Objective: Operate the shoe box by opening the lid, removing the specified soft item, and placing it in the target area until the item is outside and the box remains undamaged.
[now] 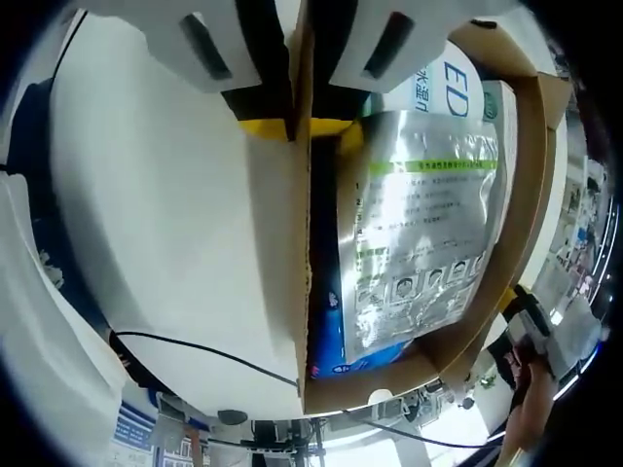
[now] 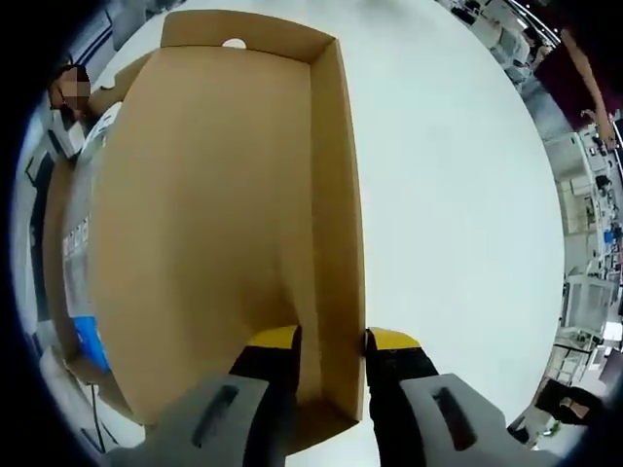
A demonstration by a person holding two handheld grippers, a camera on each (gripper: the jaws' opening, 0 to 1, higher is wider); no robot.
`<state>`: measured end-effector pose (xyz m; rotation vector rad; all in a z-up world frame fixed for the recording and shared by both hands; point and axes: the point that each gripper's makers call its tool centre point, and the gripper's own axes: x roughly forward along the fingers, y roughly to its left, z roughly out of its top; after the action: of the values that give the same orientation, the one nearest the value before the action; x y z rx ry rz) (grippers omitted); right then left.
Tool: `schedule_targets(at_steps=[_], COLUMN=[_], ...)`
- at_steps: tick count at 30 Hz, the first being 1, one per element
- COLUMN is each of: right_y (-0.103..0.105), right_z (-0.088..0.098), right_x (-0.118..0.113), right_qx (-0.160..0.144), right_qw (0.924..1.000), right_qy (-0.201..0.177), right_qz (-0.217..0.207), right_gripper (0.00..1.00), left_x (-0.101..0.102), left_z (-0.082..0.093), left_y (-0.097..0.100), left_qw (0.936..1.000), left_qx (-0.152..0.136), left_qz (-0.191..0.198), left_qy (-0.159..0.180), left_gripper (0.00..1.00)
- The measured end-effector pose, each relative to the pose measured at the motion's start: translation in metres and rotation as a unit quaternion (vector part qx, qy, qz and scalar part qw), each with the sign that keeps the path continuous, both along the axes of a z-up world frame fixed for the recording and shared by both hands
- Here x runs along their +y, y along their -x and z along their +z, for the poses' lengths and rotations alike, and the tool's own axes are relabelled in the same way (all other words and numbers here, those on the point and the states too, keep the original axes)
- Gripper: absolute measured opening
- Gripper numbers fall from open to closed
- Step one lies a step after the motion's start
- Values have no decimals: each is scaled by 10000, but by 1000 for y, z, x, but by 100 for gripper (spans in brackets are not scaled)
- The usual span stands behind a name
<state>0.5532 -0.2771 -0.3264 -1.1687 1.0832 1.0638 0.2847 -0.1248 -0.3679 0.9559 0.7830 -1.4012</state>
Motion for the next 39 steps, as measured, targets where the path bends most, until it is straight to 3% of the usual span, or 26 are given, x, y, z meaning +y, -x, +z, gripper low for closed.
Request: schedule_targets(at_steps=[19,28,39], right_y=[1,-7,0], right_z=[9,12,32], right_x=[1,3,-3], right_qx=[-193,-336,-603], right_qw=[9998,9984,9954], right_qy=[-38,-324,-497], right_qz=[-81,-308,-562], right_gripper=[28,31,39], left_x=[0,0,0], left_z=[-1,0,0], left_y=[-1,-1,0], left_qw=[10000,10000,10000], left_qx=[7,15,13], left_qz=[29,57,83], left_qy=[0,-13,-22], left_gripper=[1,1,2])
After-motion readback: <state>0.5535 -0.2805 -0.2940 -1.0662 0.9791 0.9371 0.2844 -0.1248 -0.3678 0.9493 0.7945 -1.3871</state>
